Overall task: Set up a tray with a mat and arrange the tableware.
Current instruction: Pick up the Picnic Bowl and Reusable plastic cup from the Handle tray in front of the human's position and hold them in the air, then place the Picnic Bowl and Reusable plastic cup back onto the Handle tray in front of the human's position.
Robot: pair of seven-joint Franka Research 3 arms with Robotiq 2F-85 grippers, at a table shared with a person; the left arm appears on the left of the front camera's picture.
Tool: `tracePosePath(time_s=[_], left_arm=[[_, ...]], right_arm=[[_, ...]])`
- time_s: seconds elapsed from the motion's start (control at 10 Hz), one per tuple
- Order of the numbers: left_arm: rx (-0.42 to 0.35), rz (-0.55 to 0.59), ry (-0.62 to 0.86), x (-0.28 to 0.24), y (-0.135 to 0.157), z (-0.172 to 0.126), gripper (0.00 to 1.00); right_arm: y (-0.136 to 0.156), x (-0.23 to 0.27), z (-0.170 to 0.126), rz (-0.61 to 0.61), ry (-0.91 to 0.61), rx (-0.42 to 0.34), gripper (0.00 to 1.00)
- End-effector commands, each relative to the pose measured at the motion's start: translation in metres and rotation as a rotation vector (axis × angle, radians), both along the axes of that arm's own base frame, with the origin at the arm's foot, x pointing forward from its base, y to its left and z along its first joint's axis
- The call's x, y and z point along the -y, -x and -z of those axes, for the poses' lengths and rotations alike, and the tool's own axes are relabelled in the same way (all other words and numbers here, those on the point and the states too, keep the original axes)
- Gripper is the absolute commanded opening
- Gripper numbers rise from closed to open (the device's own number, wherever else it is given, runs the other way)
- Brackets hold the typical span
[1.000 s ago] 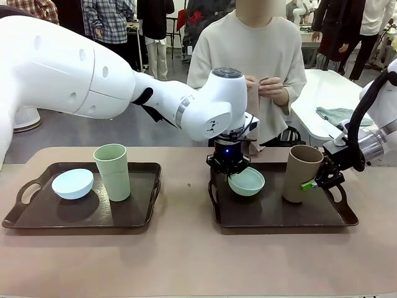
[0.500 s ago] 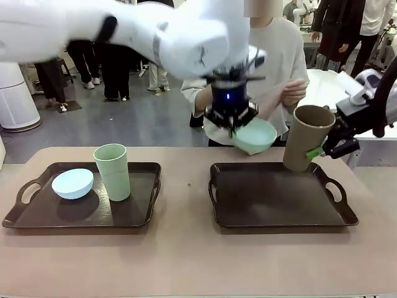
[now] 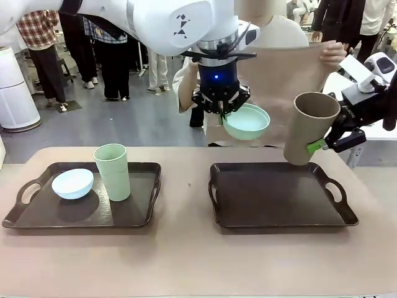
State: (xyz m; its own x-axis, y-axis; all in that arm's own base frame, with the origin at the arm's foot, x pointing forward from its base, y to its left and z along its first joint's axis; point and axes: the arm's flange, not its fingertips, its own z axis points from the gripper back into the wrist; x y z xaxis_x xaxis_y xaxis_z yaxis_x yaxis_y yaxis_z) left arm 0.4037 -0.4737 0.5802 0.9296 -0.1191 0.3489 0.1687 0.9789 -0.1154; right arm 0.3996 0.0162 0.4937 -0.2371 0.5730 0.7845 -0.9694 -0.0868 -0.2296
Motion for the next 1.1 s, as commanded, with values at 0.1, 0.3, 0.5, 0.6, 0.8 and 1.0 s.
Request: tracePosePath(time_s=[0.1,0.3,0.5,0.6,0.8,1.0], left_arm=[[0.014,0.008,0.017,0.0065,0.0012,-0.0084,0.00],[0.014,0.008,0.017,0.0065,0.0012,-0.0084,0.00],[0.014,0.008,0.017,0.0065,0.0012,-0.0084,0.00],[0.014,0.008,0.017,0.0065,0.0012,-0.0084,0.00],[0.014,0.008,0.017,0.0065,0.0012,-0.0084,0.00],[0.014,0.008,0.017,0.0065,0.0012,-0.0084,0.00]], right_arm=[[-0.0031,-0.0006,0.0031,-0.013,0.002,0.007,0.24],[-0.0031,-0.0006,0.0031,-0.013,0.002,0.007,0.24],[-0.0031,-0.0006,0.0031,-0.013,0.002,0.007,0.24],[-0.0031,-0.0006,0.0031,-0.013,0.002,0.007,0.24],[-0.0031,-0.0006,0.0031,-0.013,0.002,0.007,0.24],[-0.0031,-0.0006,0.0031,-0.013,0.002,0.007,0.24]])
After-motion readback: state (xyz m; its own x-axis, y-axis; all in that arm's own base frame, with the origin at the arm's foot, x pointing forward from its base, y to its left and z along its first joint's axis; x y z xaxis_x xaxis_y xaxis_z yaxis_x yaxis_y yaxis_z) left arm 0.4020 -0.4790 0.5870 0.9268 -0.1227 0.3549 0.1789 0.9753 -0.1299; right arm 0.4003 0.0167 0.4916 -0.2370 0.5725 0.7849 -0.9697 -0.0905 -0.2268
